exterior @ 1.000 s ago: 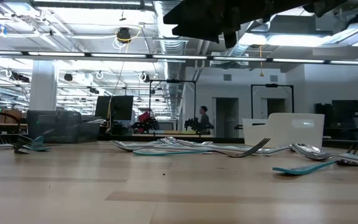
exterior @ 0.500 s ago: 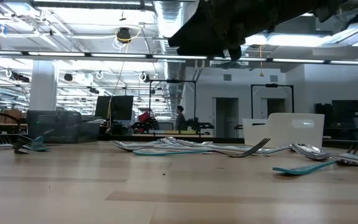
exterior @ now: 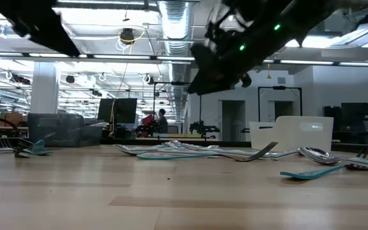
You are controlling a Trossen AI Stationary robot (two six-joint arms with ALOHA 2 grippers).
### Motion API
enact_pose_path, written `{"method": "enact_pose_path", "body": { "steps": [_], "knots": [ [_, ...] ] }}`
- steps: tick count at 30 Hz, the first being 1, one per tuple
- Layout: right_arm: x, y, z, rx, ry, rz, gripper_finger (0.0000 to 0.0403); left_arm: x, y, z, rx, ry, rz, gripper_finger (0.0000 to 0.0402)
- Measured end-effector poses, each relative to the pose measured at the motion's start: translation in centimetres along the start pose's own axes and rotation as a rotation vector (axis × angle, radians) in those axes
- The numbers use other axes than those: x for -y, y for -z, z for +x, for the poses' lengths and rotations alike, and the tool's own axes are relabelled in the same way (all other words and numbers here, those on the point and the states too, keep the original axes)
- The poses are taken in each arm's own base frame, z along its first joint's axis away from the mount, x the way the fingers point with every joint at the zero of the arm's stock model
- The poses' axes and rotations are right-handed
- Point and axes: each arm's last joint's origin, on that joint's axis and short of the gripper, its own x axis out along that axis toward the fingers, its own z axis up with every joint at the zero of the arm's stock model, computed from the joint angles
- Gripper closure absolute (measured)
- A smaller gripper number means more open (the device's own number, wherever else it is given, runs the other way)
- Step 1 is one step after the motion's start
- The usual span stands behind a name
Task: Sort silverware by color (type)
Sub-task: Put the light blue spoon into the black bin
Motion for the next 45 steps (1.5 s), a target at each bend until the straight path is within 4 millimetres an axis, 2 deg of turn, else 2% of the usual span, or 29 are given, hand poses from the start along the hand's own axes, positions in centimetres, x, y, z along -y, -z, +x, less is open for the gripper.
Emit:
{"method": "enact_pose_path", "body": {
  "steps": [5, 9, 15, 20, 23, 27, 31, 33, 39, 45],
  "knots": [
    [3.7, -0.6, 3.0, -0.055, -0.014, 0.056, 0.0225, -1.1, 0.0, 2.9, -0.028, -0.036, 0.012, 0.0227],
    [6.0, -1.2, 4.4, -0.073, -0.029, 0.098, 0.0225, -1.4, 0.8, 5.3, -0.050, 0.052, 0.010, 0.0227],
    [8.2, -1.9, 5.5, -0.049, -0.049, 0.157, 0.0225, -2.4, 2.0, 7.9, 0.004, 0.160, -0.005, 0.0227],
    [9.4, -2.1, 6.0, -0.051, -0.065, 0.223, 0.0225, -3.9, 0.6, 9.6, 0.084, 0.238, -0.029, 0.0227],
    [9.8, -2.2, 6.1, -0.050, -0.052, 0.235, 0.0225, -4.8, -0.4, 10.6, 0.139, 0.257, -0.002, 0.0227],
    [10.3, -2.4, 6.5, -0.075, -0.029, 0.275, 0.0228, -6.3, -1.6, 11.5, 0.222, 0.175, -0.007, 0.0227],
    [10.1, -2.1, 8.2, -0.152, 0.005, 0.258, 0.0234, -7.6, -2.4, 12.1, 0.282, 0.161, -0.030, 0.0227],
    [9.7, -2.5, 9.6, -0.175, 0.011, 0.250, 0.0236, -8.1, -2.6, 12.4, 0.298, 0.179, -0.035, 0.0227],
    [8.7, -1.2, 13.1, -0.309, 0.047, 0.206, 0.0237, -9.1, -2.5, 13.0, 0.281, 0.169, -0.045, 0.0227],
    [8.2, -0.5, 14.8, -0.384, 0.081, 0.189, 0.0237, -9.5, -2.1, 13.2, 0.244, 0.148, -0.039, 0.0227]
  ]
}}
